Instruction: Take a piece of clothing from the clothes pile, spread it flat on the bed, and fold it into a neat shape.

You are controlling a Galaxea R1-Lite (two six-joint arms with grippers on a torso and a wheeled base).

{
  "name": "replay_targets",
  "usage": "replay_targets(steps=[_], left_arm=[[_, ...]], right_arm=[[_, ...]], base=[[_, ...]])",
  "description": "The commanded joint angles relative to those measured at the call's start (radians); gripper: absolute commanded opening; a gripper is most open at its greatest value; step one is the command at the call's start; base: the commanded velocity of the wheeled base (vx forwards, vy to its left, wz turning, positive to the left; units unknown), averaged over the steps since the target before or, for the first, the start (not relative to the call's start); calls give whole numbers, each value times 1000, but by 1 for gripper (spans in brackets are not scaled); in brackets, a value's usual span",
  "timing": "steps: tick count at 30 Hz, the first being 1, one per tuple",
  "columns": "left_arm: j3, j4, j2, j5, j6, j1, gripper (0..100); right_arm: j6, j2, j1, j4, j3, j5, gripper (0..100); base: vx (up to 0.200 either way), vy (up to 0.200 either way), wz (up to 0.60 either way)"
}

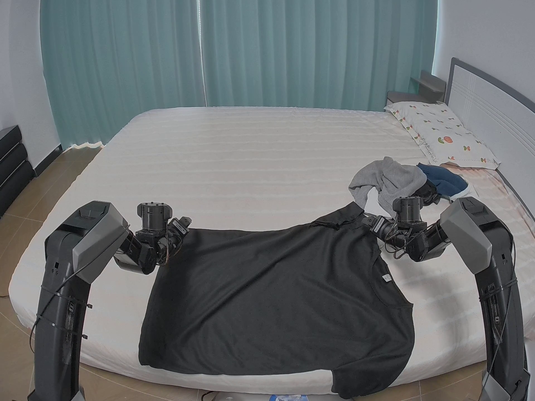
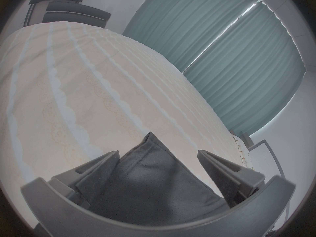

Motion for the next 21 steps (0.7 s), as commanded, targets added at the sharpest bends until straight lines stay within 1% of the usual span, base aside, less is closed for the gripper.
replay_targets(steps=[1, 7, 10, 13, 14, 17, 21], left_arm=[[-13, 0, 12, 5, -1, -2, 0], [-19, -2, 14, 25, -3, 0, 0], [-19, -9, 11, 60, -9, 4, 0], [-19, -11, 8, 63, -37, 9, 0], [-18, -11, 6, 63, -49, 10, 0], [-18, -11, 0, 63, -89, 12, 0], [-16, -11, 0, 63, -92, 12, 0]], right_arm=[[0, -2, 4, 0, 11, 0, 100], [0, 2, 1, 0, 9, 6, 100], [0, 10, 4, -22, 0, 14, 100], [-2, 21, 8, -33, -5, 22, 100], [-2, 25, 11, -33, -8, 22, 0], [0, 42, 13, -33, -21, 23, 0], [0, 51, 13, -34, -32, 23, 0]], base=[[0, 0, 0], [0, 0, 0], [0, 0, 0], [0, 0, 0], [0, 0, 0], [0, 0, 0], [0, 0, 0]])
